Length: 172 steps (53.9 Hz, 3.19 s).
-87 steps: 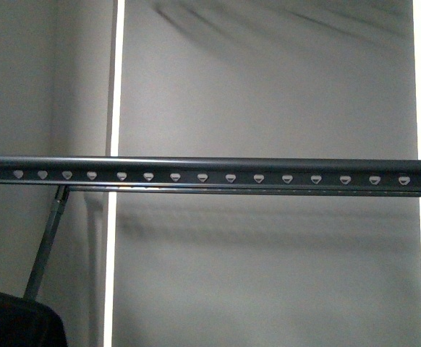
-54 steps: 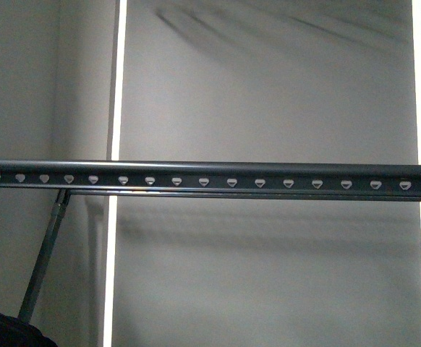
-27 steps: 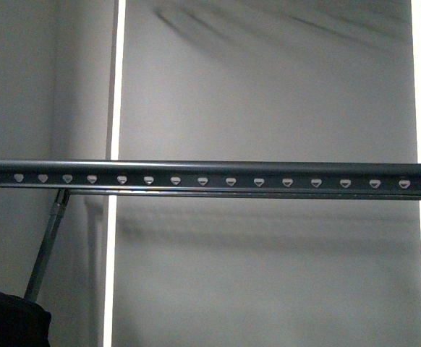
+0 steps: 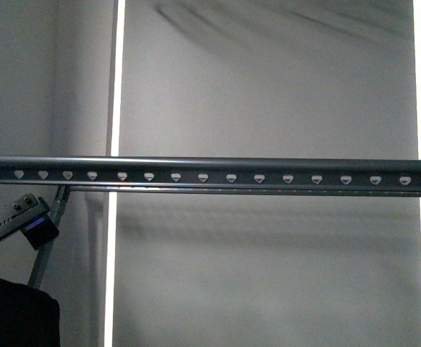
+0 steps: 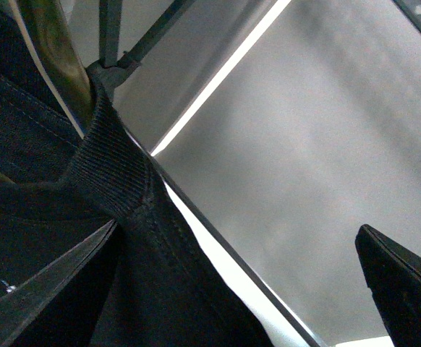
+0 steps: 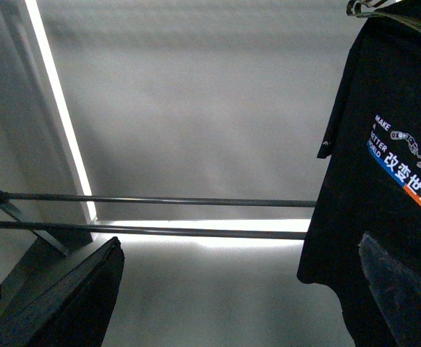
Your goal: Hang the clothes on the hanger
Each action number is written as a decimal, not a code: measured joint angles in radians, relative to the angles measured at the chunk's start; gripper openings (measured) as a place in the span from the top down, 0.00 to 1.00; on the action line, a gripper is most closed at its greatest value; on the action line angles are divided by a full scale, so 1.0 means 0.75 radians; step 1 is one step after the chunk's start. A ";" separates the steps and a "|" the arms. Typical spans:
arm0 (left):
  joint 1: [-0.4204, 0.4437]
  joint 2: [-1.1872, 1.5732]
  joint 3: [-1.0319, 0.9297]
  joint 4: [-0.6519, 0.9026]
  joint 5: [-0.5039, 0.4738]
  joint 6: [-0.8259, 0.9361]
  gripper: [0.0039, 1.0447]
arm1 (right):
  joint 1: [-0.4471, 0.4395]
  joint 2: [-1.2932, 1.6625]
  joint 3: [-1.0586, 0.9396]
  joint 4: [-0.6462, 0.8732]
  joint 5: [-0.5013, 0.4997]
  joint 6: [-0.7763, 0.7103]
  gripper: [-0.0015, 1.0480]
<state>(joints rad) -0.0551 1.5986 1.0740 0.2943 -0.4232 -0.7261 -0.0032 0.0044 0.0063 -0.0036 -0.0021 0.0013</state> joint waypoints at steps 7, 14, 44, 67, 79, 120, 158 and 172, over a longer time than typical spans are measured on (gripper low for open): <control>0.027 0.115 0.108 -0.092 -0.025 -0.012 0.06 | 0.000 0.000 0.000 0.000 0.000 -0.001 0.07; 0.044 0.176 0.151 -0.117 -0.036 -0.007 0.22 | 0.000 0.000 0.000 0.000 0.000 -0.001 0.07; 0.131 -0.124 -0.186 -0.238 0.479 0.178 0.96 | 0.000 0.000 0.000 0.000 0.000 0.000 0.07; 0.313 -0.625 -0.454 -0.855 1.433 1.219 0.96 | 0.000 0.000 0.000 0.000 0.000 0.000 0.07; 0.350 -0.682 -0.429 -0.764 1.479 1.929 0.96 | 0.000 0.000 0.000 0.000 0.000 0.000 0.07; -0.020 -0.385 -0.276 -0.121 1.638 3.468 0.96 | 0.000 0.000 0.000 0.000 0.000 0.000 0.07; -0.022 -0.378 -0.276 -0.117 1.634 3.639 0.96 | -0.436 0.394 0.318 -0.259 -1.228 -0.199 0.07; -0.023 -0.378 -0.276 -0.116 1.636 3.645 0.96 | -0.142 0.577 0.401 0.068 -0.997 -1.207 0.07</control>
<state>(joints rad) -0.0723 1.3148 0.8669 0.2070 0.8040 2.0075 -0.1097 0.4370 0.3073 0.0471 -0.7502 -0.9043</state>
